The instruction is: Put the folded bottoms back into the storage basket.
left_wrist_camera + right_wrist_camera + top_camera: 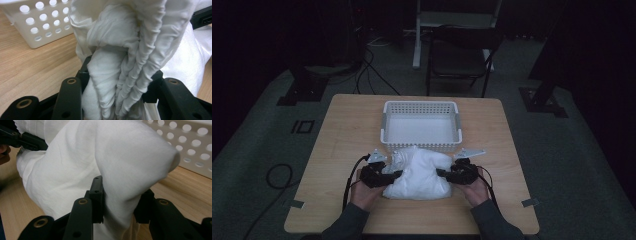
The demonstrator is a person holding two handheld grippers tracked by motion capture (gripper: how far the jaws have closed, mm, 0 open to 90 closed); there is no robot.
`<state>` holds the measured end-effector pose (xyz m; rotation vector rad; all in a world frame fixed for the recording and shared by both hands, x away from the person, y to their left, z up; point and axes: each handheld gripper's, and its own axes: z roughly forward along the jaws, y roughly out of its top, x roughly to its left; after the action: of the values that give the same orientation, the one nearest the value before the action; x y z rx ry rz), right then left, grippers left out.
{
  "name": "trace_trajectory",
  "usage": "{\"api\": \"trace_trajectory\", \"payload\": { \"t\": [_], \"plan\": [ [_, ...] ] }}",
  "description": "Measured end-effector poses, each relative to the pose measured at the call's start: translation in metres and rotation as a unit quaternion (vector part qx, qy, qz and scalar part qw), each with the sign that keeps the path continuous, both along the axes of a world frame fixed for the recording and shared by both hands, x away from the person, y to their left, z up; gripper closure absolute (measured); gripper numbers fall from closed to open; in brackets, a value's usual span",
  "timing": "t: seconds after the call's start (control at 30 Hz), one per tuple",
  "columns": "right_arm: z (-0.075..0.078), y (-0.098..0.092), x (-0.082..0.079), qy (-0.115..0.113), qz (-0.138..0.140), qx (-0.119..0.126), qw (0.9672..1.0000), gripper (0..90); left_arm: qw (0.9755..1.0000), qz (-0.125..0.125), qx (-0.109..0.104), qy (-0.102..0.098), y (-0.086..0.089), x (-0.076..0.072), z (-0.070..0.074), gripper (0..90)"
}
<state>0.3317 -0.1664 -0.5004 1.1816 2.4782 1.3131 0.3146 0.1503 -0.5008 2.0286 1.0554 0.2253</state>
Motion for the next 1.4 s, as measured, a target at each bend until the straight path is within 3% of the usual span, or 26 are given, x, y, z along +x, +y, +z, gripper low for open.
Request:
{"api": "trace_trajectory", "payload": {
  "t": [1.4],
  "plan": [
    [0.04, 0.007, -0.001, -0.051, 0.003, -0.01, 0.9987, 66.4, 0.9994, 0.0, 0.001, -0.034, 0.005, 0.0, 0.034, 55.0]
  ]
}}
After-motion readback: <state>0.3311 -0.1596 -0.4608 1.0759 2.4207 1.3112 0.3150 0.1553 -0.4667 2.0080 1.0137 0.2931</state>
